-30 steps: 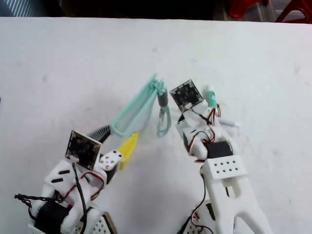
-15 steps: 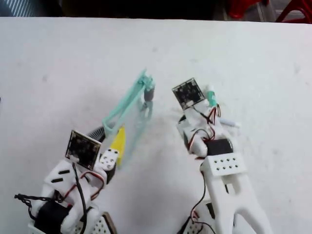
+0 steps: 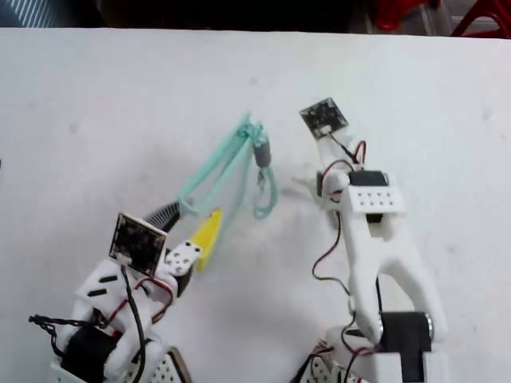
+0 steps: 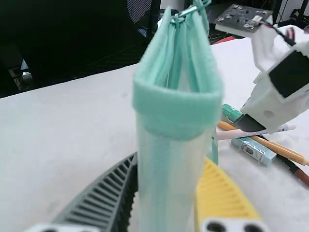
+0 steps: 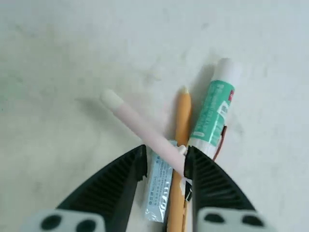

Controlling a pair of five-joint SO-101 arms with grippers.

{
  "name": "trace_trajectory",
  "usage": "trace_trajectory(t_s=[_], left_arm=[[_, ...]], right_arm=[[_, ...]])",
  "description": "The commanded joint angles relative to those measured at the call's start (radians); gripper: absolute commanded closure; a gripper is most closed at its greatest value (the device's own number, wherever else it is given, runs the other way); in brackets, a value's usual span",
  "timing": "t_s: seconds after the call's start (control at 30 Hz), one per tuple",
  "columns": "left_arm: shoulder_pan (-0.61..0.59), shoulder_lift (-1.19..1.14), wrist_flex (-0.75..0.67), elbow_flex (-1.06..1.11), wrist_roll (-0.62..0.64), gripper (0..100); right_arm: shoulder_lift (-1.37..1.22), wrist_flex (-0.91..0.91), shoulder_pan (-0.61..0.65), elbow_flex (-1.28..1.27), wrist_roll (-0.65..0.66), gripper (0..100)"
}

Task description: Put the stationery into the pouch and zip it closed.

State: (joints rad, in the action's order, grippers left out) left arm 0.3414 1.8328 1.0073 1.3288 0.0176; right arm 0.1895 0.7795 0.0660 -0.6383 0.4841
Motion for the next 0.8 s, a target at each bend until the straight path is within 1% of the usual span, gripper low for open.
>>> trace_trajectory(t_s=[0.0,0.13,0.23,0.43,0.77], left_arm=[[-0.019,-0.005,-0.021,0.005,0.009,82],[-0.101,-0.005,-0.041,0.003,0.009,82],[-0.133,-0.005,-0.057,0.008,0.011,82],[-0.137,-0.005,-0.055,0.008,0.011,82],[-0.134,-0.005,-0.052,0.009,0.011,82]], right_arm=[[-0.059,-0.002,0.033,0.109,0.04,87.4],[-0.094,-0.007,0.056,0.141,0.069,87.8],[-0.124,-0.036,0.056,0.141,0.083,87.8],[-0.211,-0.099,0.05,0.143,0.083,87.8],[-0.26,-0.097,0.051,0.163,0.083,87.8]])
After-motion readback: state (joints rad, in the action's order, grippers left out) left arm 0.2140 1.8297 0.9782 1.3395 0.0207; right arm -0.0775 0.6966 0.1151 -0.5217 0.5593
